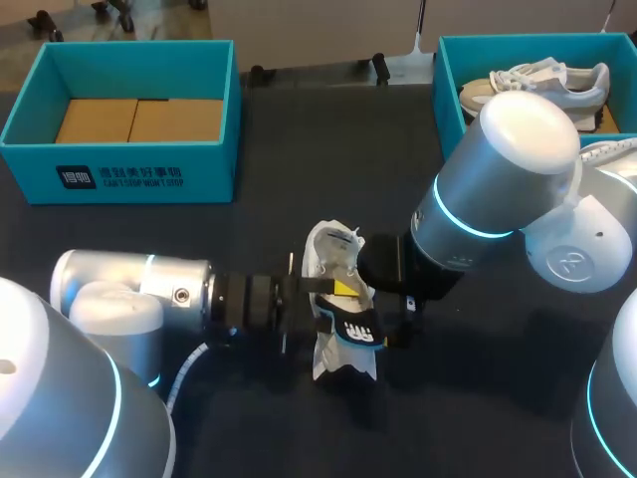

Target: Take the shoe out of the shoebox, open the shoe tongue, remove and reinsert the insole, then place the shoe into the shoebox

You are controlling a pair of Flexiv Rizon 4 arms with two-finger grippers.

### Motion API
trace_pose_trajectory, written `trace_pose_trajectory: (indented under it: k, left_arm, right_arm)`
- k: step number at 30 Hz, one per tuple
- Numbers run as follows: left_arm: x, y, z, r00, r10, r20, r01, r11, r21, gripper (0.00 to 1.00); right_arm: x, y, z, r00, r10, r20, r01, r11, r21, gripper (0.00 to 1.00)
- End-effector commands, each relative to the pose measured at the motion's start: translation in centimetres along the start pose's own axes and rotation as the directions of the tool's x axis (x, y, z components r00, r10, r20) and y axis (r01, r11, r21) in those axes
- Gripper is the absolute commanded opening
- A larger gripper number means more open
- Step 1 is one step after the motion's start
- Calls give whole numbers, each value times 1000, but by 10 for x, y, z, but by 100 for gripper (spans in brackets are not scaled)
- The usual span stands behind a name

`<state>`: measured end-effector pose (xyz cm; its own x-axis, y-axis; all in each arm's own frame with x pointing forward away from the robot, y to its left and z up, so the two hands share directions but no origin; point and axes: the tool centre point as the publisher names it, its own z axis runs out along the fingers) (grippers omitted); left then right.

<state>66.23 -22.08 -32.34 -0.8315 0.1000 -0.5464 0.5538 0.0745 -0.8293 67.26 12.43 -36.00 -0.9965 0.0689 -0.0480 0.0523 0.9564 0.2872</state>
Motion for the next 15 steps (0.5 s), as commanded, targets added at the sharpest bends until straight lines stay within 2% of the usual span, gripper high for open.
trace_pose_trajectory:
  k: [1, 8, 15]
  left_arm:
    - [1, -5, -3, 1000, 7, -7, -7, 1000, -9, 0]
    - [10, 9, -2, 1000, 0, 1, 0, 1000, 6, 0]
    - [9, 34, 1, 999, 27, 32, -26, 999, -37, 0]
  right_arm:
    - [1, 0, 1, 1000, 1, 2, -1, 1000, 0, 100]
    - [1, 0, 1, 1000, 1, 2, -1, 1000, 0, 100]
    - [1, 0, 1, 1000, 1, 2, -1, 1000, 0, 100]
